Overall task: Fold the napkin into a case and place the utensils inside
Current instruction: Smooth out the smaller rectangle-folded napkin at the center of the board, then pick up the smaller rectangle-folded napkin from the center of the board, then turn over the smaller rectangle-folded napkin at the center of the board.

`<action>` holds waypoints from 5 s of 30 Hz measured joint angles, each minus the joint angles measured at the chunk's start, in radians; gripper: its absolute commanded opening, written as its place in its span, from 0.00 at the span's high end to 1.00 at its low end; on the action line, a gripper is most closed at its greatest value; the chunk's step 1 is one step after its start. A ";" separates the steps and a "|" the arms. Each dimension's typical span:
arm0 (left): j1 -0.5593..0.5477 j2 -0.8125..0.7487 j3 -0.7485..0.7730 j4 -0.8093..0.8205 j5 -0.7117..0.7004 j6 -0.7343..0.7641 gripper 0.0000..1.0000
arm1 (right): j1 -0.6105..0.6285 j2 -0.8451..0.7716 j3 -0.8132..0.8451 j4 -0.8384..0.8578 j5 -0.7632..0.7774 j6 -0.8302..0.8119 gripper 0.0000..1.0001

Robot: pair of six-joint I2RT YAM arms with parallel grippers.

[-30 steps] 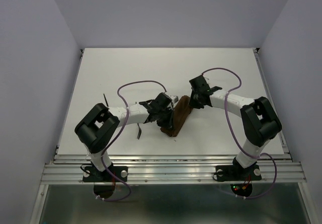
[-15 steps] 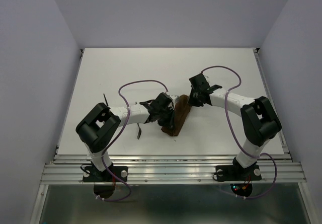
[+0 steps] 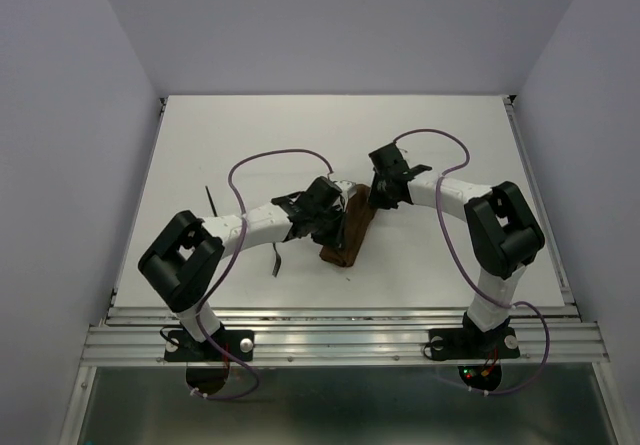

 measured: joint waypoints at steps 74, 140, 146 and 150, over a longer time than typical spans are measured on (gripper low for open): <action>-0.203 0.276 0.270 0.053 -0.548 0.067 1.00 | -0.061 -0.156 -0.075 -0.061 -0.023 0.004 0.09; 0.142 0.545 0.047 1.205 0.853 -0.732 1.00 | -0.512 -0.647 -0.288 -0.179 -0.143 -0.100 0.06; 0.182 0.635 -0.015 1.415 0.866 -1.068 1.00 | -0.512 -0.646 -0.290 -0.178 -0.187 -0.120 0.20; 0.195 0.643 -0.036 1.500 0.863 -1.191 1.00 | -0.512 -0.646 -0.322 -0.150 -0.250 -0.126 0.37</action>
